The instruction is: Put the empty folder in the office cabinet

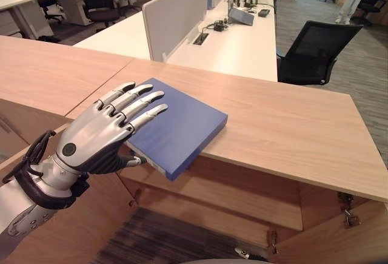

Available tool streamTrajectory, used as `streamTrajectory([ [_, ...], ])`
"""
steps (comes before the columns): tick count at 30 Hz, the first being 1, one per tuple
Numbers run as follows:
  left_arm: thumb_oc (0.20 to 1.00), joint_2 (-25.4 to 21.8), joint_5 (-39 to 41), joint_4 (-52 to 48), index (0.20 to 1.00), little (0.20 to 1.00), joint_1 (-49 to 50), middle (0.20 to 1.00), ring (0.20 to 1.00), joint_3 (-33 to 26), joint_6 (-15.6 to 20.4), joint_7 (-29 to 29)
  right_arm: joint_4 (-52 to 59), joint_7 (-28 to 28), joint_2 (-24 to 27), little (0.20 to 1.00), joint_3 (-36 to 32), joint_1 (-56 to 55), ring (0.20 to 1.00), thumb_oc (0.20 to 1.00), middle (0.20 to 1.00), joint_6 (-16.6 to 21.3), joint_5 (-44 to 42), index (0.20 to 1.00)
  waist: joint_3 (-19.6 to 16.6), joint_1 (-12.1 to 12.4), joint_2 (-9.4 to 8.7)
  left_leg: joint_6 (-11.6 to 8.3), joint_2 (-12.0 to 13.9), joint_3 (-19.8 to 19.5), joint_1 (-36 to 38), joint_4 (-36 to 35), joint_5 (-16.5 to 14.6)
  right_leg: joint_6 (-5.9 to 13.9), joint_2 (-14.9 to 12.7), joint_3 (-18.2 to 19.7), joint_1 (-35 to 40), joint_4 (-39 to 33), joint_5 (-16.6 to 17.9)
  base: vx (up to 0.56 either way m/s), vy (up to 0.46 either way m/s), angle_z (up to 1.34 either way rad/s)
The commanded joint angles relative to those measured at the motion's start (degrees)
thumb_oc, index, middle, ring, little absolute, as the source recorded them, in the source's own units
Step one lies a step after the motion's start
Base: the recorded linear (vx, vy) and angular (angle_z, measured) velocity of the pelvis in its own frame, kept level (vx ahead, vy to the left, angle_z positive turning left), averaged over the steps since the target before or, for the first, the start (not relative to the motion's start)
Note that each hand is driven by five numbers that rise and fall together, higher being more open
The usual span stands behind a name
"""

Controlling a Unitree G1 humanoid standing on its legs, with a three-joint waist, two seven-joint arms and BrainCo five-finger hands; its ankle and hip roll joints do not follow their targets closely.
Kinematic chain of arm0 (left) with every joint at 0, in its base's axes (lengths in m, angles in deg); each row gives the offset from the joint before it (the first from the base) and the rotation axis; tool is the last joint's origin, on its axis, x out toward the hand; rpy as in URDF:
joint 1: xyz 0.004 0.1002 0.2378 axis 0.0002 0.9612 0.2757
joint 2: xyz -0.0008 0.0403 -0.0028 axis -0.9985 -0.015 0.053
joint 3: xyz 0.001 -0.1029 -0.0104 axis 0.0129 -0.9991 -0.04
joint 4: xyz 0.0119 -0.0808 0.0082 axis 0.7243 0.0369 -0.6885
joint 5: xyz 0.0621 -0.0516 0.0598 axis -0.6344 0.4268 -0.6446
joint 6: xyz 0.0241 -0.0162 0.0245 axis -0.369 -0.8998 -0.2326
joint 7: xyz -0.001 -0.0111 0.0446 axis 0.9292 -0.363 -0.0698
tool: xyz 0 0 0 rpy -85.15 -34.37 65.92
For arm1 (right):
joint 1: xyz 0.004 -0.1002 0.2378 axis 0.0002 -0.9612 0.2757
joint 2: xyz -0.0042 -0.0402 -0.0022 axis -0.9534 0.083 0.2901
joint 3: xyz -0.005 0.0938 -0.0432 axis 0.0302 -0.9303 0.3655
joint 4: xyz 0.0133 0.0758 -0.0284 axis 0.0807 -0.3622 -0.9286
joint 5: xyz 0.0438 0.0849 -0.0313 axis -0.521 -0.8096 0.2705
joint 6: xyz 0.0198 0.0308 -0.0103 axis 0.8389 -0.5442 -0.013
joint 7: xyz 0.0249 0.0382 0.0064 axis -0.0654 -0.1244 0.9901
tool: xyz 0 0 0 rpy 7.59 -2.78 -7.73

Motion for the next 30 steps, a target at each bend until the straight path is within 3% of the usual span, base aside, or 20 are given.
streamTrajectory([
  [1,1.000,-2.3,0.7,0.6,1.000,1.000,0.1,1.000,1.000,-1.3,-0.1,0.0,-3.7,0.5,-2.3,1.000,0.5,2.9,1.000,1.000,1.000,-0.3,1.6,1.000,-1.6,-0.5,-1.95,2.69,-1.3,-1.0,0.8,0.1,-3.8,-0.68,1.0,4.4,-3.1,0.0,1.9,0.00,0.000,0.00],
  [10,1.000,-1.1,-1.0,4.3,1.000,1.000,0.7,1.000,1.000,3.2,0.6,1.3,-4.2,0.8,-2.1,1.000,0.6,3.3,1.000,1.000,1.000,-0.5,1.8,1.000,-1.4,-1.3,-1.95,2.73,-1.2,-0.5,0.9,0.1,-3.9,-0.75,0.9,4.8,-3.3,0.0,2.0,0.00,0.000,-0.03],
  [18,1.000,1.3,-3.8,9.8,1.000,1.000,-2.7,1.000,1.000,12.1,0.5,1.4,-4.4,1.3,-1.6,1.000,1.0,4.3,1.000,1.000,1.000,-1.3,2.0,1.000,-1.6,-2.3,-2.03,2.64,-1.2,-0.2,0.9,0.1,-4.0,-0.82,1.0,5.1,-3.4,0.0,2.0,0.00,0.005,-0.06],
  [30,1.000,3.0,-7.2,16.1,1.000,1.000,-4.7,1.000,1.000,15.7,-0.7,1.4,-4.2,1.5,-1.5,1.000,1.2,4.6,1.000,1.000,1.000,-1.8,2.2,1.000,-1.7,-3.0,-2.07,2.57,-1.0,0.2,1.1,0.1,-4.1,-0.87,1.0,5.7,-3.4,0.0,1.9,0.00,0.000,0.00],
])
